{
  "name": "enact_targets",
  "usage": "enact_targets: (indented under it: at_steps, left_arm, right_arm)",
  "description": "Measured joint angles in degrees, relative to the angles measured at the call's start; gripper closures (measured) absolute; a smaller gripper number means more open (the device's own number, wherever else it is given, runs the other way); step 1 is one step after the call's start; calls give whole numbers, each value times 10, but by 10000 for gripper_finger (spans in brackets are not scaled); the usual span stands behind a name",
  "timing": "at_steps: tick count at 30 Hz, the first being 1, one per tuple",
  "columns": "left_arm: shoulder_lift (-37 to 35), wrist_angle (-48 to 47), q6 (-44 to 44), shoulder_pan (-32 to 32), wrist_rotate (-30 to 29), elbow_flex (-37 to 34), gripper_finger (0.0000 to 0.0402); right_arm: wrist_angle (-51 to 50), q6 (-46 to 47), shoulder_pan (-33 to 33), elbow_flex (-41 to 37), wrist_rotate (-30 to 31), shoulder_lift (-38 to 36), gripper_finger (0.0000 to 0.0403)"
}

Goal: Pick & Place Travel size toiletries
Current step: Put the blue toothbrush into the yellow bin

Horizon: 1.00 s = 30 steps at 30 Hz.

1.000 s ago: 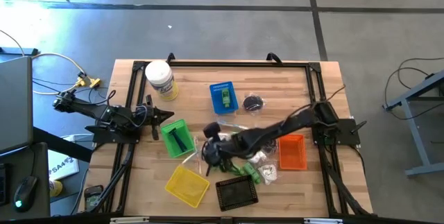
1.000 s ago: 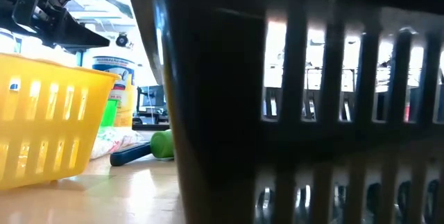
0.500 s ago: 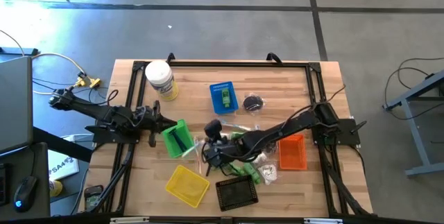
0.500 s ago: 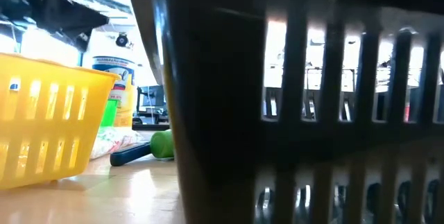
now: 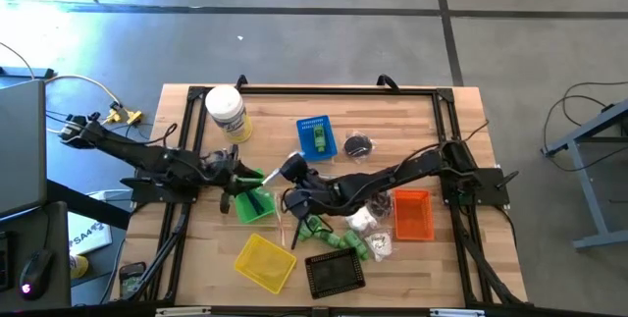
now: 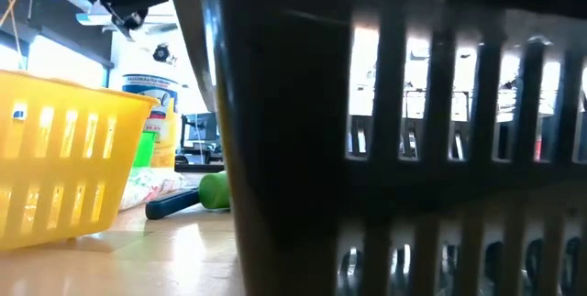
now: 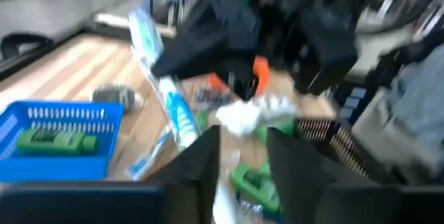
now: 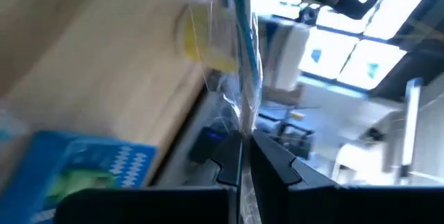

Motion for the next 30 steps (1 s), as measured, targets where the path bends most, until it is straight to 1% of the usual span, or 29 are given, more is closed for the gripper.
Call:
enact_targets:
  at_steps: [4, 7, 10, 13, 16, 19, 25, 30]
  left_arm:
    - [52, -125, -28, 0, -6, 94, 212]
    - [92, -223, -60, 0, -8, 166, 176]
    - [132, -321, -97, 0, -35, 226, 155]
    - [166, -384, -107, 0, -45, 276, 149]
    - [183, -408, -95, 0, -37, 319, 148]
    - [192, -422, -94, 0, -36, 342, 148]
    - [208, -449, -111, 0, -37, 346, 148]
    - [228, -450, -120, 0, -40, 346, 148]
  right_arm:
    - [74, -77, 5, 0, 4, 0, 392]
    - [118, -110, 6, 0, 4, 0, 392]
    - [143, -140, 6, 0, 3, 0, 392]
    - [146, -149, 6, 0, -5, 0, 392]
    - [134, -132, 8, 0, -6, 0, 392]
    - [121, -119, 8, 0, -7, 0, 392]
    - [123, -121, 9, 0, 5, 0, 392]
    - [140, -131, 9, 0, 3, 0, 392]
